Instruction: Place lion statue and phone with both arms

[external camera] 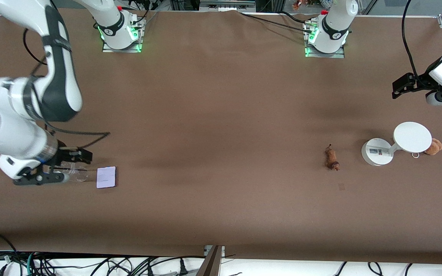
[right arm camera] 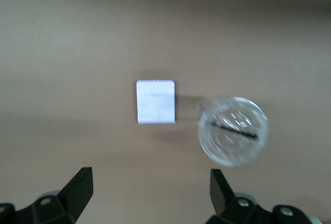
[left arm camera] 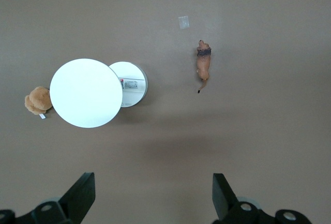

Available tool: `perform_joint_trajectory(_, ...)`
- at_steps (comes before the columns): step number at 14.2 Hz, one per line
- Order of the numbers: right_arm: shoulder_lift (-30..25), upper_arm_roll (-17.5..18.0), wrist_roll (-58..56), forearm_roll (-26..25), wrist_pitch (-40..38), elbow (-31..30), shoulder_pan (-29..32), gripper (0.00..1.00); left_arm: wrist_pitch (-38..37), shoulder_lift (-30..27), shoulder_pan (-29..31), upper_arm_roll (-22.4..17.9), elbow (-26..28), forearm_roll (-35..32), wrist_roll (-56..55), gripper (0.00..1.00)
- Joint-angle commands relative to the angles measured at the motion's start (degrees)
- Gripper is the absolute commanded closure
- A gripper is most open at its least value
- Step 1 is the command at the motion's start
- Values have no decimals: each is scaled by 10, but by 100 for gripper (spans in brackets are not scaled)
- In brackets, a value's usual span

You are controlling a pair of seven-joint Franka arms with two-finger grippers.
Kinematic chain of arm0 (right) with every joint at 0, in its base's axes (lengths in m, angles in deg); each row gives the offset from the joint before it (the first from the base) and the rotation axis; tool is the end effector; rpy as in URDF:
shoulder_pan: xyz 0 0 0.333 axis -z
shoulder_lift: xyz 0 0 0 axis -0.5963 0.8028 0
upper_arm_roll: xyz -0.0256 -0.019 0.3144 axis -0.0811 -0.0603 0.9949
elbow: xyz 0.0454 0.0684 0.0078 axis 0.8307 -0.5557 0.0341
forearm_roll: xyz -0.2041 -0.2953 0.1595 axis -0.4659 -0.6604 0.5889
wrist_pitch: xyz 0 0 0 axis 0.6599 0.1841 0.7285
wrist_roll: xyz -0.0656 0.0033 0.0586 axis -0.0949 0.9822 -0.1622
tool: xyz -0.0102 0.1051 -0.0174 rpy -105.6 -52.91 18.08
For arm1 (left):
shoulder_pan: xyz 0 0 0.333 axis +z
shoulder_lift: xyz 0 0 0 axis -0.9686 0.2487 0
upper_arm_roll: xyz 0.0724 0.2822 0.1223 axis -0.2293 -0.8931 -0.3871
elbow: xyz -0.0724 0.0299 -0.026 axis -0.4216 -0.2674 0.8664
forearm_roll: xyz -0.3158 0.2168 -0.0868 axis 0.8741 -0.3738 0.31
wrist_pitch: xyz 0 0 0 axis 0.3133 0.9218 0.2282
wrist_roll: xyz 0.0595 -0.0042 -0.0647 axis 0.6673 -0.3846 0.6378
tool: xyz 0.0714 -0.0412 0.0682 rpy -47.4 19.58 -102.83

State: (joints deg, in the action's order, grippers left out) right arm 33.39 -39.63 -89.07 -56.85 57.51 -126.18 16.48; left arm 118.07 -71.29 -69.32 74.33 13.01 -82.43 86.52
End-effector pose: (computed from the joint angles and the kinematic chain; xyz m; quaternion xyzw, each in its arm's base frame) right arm 0.6908 0.0554 0.4573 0.9977 0.0566 -0.0073 0.0360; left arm 0.5348 0.0219 0.5704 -0.9989 0.0301 0.0232 0.0258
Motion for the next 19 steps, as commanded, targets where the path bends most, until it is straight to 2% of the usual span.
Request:
perform_joint_trajectory(1,-38,-24,-56,-5,-86,20,4,0,-14,12,7,2,-27,7,7,0)
perform_joint_trajectory(5,-97,-15,-52,-5,-180,15,5,0,-33,20,18,1,-35,7,12,0)
perform_joint_trajectory(6,-113,10,-53,-8,-179,0,12,0,-34,20,26,2,-42,8,13,0)
perform_joint_trajectory(8,-153,81,-55,-55,-177,-37,73,0,-34,22,28,2,-50,14,13,0)
perform_joint_trajectory(9,-175,108,-54,-63,-176,-51,103,0,-35,27,28,2,-54,14,13,0)
perform_joint_trajectory(12,-230,132,-55,-66,-176,-90,127,0,-54,32,28,2,-75,15,13,0)
perform_joint_trajectory(14,-245,158,-50,-67,-174,-107,167,0,-56,36,28,2,-77,14,13,0)
perform_joint_trajectory(16,-230,157,-56,-60,-176,-102,166,0,-57,36,28,2,-77,14,10,0)
perform_joint_trajectory(19,-204,161,-58,-64,-181,-63,162,0,-57,35,28,4,-78,14,0,0)
